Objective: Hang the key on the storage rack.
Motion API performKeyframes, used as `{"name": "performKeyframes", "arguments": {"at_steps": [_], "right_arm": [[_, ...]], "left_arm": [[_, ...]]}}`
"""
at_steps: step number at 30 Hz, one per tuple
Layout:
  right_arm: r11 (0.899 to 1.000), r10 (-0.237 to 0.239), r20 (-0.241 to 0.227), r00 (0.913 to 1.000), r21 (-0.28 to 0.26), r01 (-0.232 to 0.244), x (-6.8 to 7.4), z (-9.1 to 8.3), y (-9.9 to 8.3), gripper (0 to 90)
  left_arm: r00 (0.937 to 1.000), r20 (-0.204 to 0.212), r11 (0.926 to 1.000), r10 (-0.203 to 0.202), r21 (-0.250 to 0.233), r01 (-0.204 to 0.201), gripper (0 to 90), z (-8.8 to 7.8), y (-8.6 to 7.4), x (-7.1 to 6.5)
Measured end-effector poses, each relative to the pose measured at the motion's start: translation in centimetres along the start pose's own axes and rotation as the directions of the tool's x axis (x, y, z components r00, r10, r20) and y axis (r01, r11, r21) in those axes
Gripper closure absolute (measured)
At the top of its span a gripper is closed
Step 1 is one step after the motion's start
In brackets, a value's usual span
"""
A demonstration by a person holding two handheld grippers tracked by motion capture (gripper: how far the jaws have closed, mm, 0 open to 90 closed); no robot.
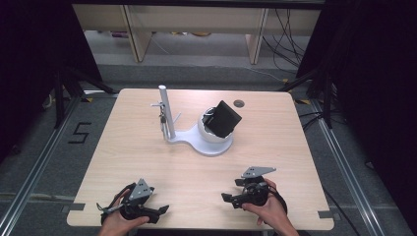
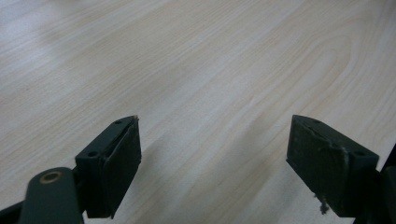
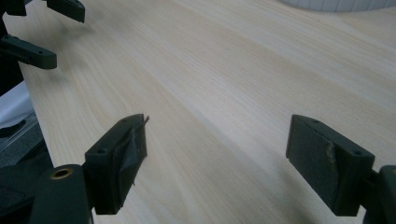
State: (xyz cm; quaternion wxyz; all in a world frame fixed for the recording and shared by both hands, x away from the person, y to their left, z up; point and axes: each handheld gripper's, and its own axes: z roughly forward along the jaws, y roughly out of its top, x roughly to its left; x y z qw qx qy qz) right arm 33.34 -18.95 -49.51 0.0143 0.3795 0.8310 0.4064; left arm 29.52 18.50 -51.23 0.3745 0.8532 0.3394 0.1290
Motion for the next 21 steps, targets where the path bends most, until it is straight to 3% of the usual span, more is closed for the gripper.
{"name": "performKeyframes", "arguments": {"at_steps": [8,9,11,16,19,21], "right_arm": [[1.000,-0.002,0.010,1.0000,0.002,0.002,0.12,0.07,-0.02,21.0],[1.000,0.000,0.005,1.0000,0.013,0.000,0.14,0.05,-0.01,21.0],[1.000,0.012,0.003,0.9999,0.017,-0.012,0.22,0.03,-0.02,21.0],[1.000,-0.014,-0.003,0.9999,0.000,0.014,0.06,0.16,-0.05,20.9],[1.000,-0.001,-0.006,1.0000,0.003,0.001,0.17,0.18,-0.06,20.9],[1.000,-0.018,0.011,0.9998,0.010,0.017,0.11,0.10,-0.02,20.8]], "left_arm": [[0.9999,0.000,0.9999,0.011,0.004,-0.011,17.3,0.11,-0.17,-0.24],[1.0000,-0.003,1.0000,-0.006,0.001,0.006,17.3,0.14,-0.20,-0.30],[0.9999,-0.003,0.9999,0.016,-0.002,-0.016,17.3,0.15,-0.16,-0.13],[1.0000,0.002,0.9999,-0.005,0.010,0.005,17.1,0.21,-0.27,-0.31],[1.0000,0.004,0.9999,0.003,0.010,-0.003,17.1,0.24,-0.26,-0.33],[0.9998,-0.010,0.9998,0.018,0.014,-0.017,17.1,0.33,-0.28,-0.25]]}}
